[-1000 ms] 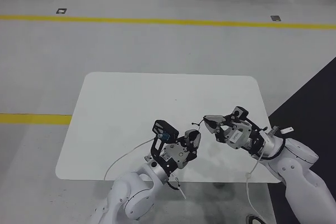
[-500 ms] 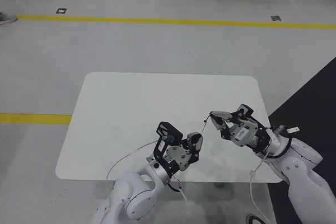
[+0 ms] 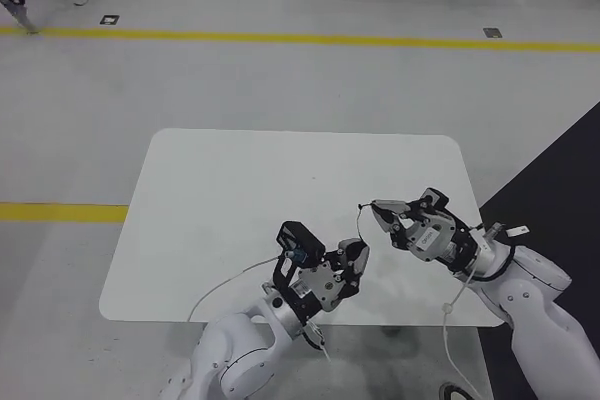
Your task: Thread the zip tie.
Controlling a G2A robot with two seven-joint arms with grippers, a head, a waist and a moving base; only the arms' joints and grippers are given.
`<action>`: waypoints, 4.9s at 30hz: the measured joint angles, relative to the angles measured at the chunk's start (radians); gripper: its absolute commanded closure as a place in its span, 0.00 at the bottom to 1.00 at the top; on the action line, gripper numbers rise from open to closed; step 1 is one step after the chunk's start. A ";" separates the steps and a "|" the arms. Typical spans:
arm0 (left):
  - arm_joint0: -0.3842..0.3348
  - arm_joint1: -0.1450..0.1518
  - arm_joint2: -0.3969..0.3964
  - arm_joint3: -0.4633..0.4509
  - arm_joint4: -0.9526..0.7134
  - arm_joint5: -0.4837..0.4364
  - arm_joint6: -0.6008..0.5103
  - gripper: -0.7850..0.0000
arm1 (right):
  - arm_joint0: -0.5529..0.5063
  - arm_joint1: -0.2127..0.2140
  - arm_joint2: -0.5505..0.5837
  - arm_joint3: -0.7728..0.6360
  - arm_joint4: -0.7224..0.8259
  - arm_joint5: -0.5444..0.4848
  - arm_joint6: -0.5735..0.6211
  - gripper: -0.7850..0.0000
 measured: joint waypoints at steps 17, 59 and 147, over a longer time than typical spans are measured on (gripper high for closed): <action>-0.017 0.005 -0.139 0.112 -0.060 0.138 0.086 0.00 | -0.043 -0.004 0.013 -0.073 -0.003 -0.012 0.033 1.00; -0.026 0.012 -0.293 0.151 0.104 0.346 0.123 0.00 | 0.054 -0.040 -0.142 -0.093 0.012 -0.059 -0.094 1.00; -0.023 0.014 -0.339 0.159 0.063 0.343 0.101 0.00 | 0.243 -0.127 -0.402 0.156 -0.476 -0.047 -0.504 0.00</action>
